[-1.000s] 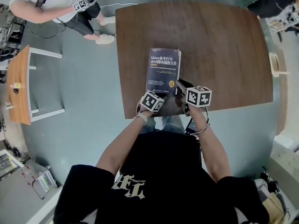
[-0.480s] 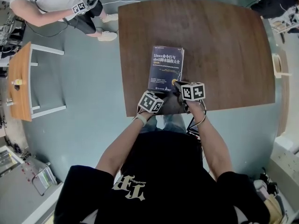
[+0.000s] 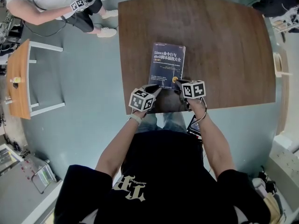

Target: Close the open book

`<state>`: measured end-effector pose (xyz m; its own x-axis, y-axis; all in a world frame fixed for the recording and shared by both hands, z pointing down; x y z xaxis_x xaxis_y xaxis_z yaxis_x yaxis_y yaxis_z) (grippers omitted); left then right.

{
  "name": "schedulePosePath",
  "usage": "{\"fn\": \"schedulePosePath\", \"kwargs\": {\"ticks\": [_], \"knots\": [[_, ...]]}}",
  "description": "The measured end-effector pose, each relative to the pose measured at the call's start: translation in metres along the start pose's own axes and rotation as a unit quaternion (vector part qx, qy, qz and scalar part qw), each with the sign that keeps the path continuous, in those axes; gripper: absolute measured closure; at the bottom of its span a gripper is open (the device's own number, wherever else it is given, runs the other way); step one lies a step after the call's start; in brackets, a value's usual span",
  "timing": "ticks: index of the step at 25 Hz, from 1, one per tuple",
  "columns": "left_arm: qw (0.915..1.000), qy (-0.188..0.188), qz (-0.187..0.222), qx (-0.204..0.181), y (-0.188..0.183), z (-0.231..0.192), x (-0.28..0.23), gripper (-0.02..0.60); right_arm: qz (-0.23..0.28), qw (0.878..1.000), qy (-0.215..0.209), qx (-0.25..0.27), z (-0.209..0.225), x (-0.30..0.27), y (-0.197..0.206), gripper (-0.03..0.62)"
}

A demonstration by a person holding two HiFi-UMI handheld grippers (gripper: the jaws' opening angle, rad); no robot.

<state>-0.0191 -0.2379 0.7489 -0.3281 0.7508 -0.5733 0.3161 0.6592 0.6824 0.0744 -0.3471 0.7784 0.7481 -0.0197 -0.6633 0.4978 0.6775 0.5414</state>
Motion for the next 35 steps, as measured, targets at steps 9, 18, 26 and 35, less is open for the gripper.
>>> {"fn": "schedulePosePath", "kwargs": {"ticks": [9,18,26,35], "knots": [[0.9936,-0.083,0.007,-0.076,-0.034,-0.062,-0.020,0.518,-0.011,1.000,0.006,-0.004,-0.002,-0.002,0.001,0.606],[0.9914,-0.086,-0.009,-0.099,-0.030,-0.064,-0.035,0.518,-0.005,1.000,0.005,-0.015,0.001,-0.002,0.001,0.606],[0.9901,-0.077,-0.038,-0.111,-0.031,-0.066,-0.039,0.518,-0.007,1.000,0.019,-0.013,0.001,-0.002,-0.001,0.606],[0.9860,-0.035,-0.031,-0.160,-0.042,-0.046,-0.023,0.518,0.039,0.999,0.002,-0.012,-0.023,0.011,-0.010,0.606]]}}
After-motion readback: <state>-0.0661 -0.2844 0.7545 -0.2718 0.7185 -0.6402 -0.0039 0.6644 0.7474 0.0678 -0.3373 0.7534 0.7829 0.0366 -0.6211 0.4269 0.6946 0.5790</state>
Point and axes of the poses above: the fingertips, and each gripper's own axes: x backward along the fingers, z to its right, y out of its underside, the point moved 4 cm from there along x, backward along the fingers, and after that the axes turned 8 degrees about z, right-handed, at the moved point
